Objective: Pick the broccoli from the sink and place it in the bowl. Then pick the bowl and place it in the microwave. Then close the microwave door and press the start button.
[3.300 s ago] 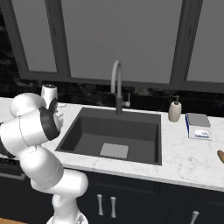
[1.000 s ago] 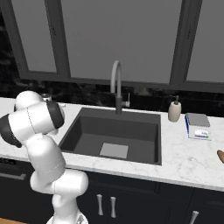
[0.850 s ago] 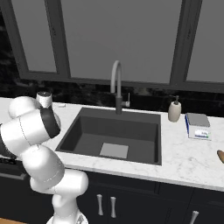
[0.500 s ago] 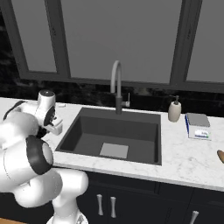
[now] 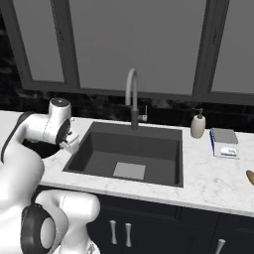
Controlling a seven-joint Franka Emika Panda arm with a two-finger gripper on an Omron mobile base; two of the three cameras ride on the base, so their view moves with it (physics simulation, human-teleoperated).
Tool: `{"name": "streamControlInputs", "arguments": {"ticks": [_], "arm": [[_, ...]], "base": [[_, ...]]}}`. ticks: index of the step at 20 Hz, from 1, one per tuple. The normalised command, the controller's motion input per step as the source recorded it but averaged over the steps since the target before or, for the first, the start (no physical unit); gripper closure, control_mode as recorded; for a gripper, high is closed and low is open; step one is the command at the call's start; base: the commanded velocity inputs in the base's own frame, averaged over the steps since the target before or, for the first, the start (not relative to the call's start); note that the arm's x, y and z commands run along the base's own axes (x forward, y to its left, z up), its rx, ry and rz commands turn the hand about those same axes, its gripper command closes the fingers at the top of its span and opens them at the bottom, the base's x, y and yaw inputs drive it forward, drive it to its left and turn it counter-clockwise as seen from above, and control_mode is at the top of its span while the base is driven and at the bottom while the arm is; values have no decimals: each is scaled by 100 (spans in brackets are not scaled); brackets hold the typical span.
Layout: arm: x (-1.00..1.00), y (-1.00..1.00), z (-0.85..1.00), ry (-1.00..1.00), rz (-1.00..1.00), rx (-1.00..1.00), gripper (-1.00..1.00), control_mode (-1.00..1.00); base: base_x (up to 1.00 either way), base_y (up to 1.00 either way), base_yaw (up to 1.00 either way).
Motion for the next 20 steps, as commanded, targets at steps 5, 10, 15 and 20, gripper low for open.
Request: {"name": "streamControlInputs", "arguments": {"ticks": [5, 10, 15, 20], "arm": [[-14, -52, 60, 4, -28, 1, 100, -100], [-10, -45, 46, 1, -50, 7, 100, -100], [-16, -24, 38, 0, -66, 9, 100, -100], [-25, -21, 56, 2, -55, 3, 100, -100]], "base": [[0, 0, 0], [0, 0, 0], [0, 0, 0], [0, 0, 0]]}}
